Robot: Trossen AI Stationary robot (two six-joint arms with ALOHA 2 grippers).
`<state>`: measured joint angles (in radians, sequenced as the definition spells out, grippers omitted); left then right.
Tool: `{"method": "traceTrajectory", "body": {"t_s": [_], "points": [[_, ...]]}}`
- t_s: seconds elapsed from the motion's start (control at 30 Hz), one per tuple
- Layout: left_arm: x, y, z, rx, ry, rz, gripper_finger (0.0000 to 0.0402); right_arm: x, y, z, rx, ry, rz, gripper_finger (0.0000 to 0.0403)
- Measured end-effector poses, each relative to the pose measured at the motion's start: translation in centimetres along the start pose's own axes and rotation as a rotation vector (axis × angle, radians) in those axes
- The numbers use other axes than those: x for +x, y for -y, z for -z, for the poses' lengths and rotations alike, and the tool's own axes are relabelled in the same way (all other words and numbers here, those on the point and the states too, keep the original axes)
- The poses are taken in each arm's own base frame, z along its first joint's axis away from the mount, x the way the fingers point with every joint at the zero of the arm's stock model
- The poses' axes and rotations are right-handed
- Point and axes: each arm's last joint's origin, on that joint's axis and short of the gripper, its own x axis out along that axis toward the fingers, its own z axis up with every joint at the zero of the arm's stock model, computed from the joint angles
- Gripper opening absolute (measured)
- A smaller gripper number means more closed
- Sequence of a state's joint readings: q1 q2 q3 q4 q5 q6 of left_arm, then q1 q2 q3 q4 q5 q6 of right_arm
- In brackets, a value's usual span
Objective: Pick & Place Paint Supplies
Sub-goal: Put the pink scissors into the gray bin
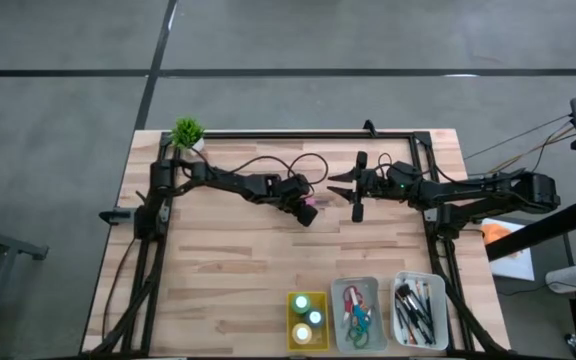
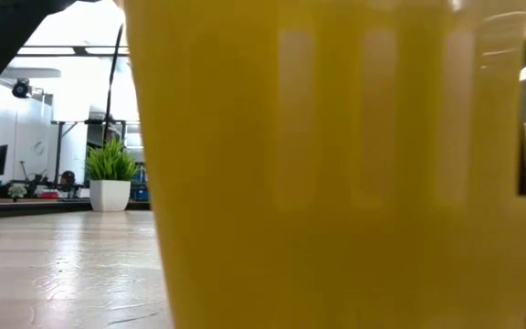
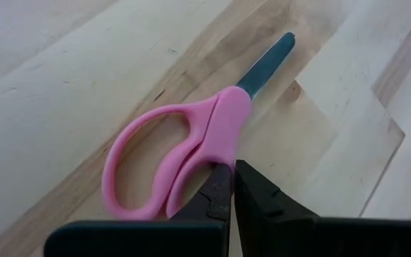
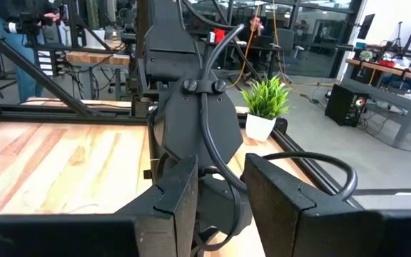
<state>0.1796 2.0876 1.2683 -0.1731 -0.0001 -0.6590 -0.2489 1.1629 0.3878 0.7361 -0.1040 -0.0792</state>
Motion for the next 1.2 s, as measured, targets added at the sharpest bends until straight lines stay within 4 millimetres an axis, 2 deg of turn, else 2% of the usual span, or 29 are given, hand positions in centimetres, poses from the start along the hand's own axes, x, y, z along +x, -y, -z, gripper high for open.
{"method": "traceTrajectory", "body": {"t_s": [0.73, 1.07, 1.2], "points": [[0.30, -0.08, 0.14, 0.004, 0.031, 0.032, 0.0007, 0.00, 0.00, 0.00, 0.000, 0.000, 0.000, 0.0114], [0.34, 0.06, 0.00, 0.008, 0.043, 0.052, 0.0084, 0.00, 0.01, 0.00, 0.000, 0.000, 0.000, 0.0114], [0.34, 0.14, -0.09, 0.008, 0.053, 0.060, 0.0102, 0.00, 0.00, 0.00, 0.000, 0.000, 0.000, 0.0114]]}}
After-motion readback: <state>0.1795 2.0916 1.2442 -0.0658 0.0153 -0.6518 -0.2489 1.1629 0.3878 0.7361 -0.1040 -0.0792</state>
